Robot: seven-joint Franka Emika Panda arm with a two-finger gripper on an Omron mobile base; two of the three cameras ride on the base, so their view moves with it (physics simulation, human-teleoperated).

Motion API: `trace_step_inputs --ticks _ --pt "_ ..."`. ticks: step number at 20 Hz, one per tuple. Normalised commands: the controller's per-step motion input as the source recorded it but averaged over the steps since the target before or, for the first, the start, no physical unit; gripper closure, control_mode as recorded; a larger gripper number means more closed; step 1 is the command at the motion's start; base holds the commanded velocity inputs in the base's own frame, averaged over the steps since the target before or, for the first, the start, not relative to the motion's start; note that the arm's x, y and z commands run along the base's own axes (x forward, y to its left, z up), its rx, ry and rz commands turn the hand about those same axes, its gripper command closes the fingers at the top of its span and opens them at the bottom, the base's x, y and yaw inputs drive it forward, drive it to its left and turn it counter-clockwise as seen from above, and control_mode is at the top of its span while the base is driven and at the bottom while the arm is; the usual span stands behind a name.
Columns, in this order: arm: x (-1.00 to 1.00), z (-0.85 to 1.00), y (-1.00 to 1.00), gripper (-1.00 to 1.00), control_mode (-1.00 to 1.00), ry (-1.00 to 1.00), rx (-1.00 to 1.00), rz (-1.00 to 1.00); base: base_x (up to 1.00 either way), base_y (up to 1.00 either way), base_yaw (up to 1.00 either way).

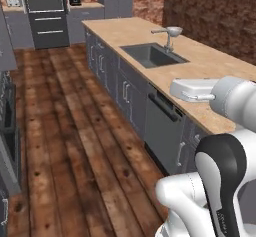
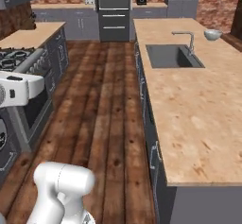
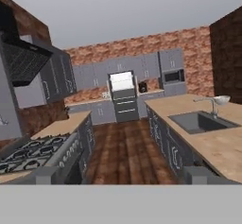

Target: There is a bowl on the dining counter. Grab a lemon wedge from the fridge and place it in the bowl. Then get the liquor bottle and glass cup from the cabinet and place them next to the bowl.

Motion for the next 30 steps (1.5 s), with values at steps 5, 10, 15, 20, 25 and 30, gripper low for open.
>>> trace_step_inputs --ticks 5,10,15,20,25,30 --pt "0.00 0.00 0.00 -1.00 1.00 0.00 0.00 0.00 0.81 0.48 -0.36" --pt "0.00 0.00 0.00 -1.00 1.00 0.00 0.00 0.00 0.75 0.58 -0.32" --pt "0.00 0.00 0.00 -1.00 1.00 0.00 0.00 0.00 0.59 0.76 -0.08" --pt "0.00 0.00 0.00 -1.00 1.00 0.00 0.00 0.00 0.68 0.62 0.08" --pt "0.00 0.00 0.00 -1.00 1.00 0.00 0.00 0.00 0.58 0.25 0.26" --pt "0.00 0.00 0.00 -1.00 1.00 0.00 0.00 0.00 0.45 0.41 0.38"
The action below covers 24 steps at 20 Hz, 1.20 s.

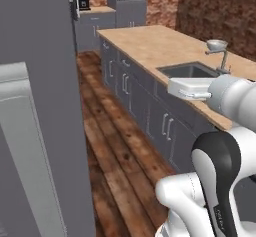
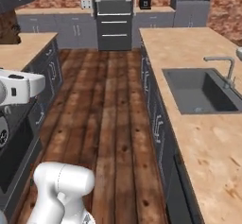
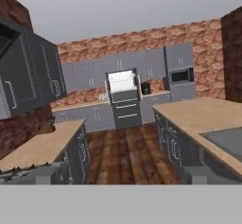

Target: There is a bowl on the dining counter. Grab a lemon wedge from the fridge and place it in the bowl. Then get the liquor bottle and glass cup from the cabinet and place them next to the bowl.

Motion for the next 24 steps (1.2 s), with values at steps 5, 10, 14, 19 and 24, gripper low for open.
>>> trace_step_inputs --ticks 5,10,14,19,24 --pt "0.00 0.00 0.00 -1.00 1.00 0.00 0.00 0.00 0.43 0.35 0.48" --pt "0.00 0.00 0.00 -1.00 1.00 0.00 0.00 0.00 0.28 0.19 0.52" --pt "0.00 0.00 0.00 -1.00 1.00 0.00 0.00 0.00 0.24 0.21 0.50" --pt "0.00 0.00 0.00 -1.00 1.00 0.00 0.00 0.00 0.24 0.20 0.49" --pt "0.00 0.00 0.00 -1.00 1.00 0.00 0.00 0.00 0.24 0.19 0.22"
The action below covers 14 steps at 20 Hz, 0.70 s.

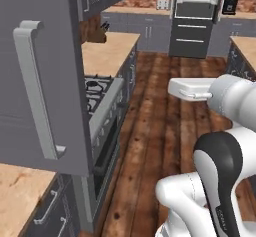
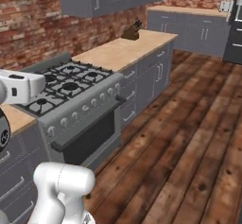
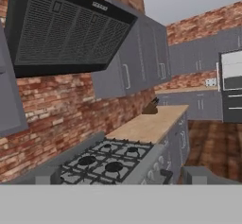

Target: There is a bowl on the dining counter. Grab a lemon wedge from the fridge and place it in the bowl. Then get the liquor bottle and glass cup from the cabinet and place them next to the bowl.

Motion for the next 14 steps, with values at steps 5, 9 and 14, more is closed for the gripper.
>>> trace_step_inputs --ticks 5,9,14 --pt "0.00 0.00 0.00 -1.00 1.00 0.00 0.00 0.00 0.60 0.05 0.03" --pt "0.00 0.00 0.00 -1.00 1.00 0.00 0.00 0.00 0.74 0.00 0.26" --pt "0.00 0.00 0.00 -1.00 1.00 0.00 0.00 0.00 0.50 0.11 0.56"
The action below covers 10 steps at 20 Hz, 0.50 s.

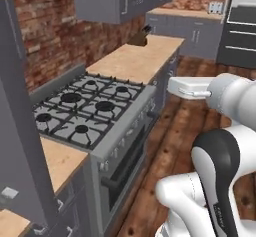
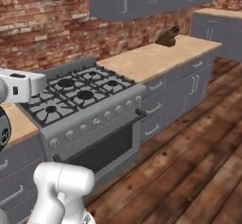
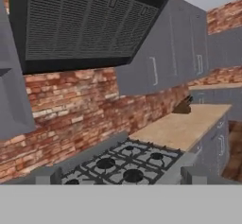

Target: There is a bowl on the dining counter. Grab a lemon wedge from the fridge and place it in the bowl. Then get the liquor bottle and glass cup from the cabinet and place them next to the bowl.

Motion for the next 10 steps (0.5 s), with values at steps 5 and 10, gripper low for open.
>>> trace_step_inputs --ticks 5,10 --pt "0.00 0.00 0.00 -1.00 1.00 0.00 0.00 0.00 0.43 0.14 0.72" --pt "0.00 0.00 0.00 -1.00 1.00 0.00 0.00 0.00 0.60 0.10 0.65"
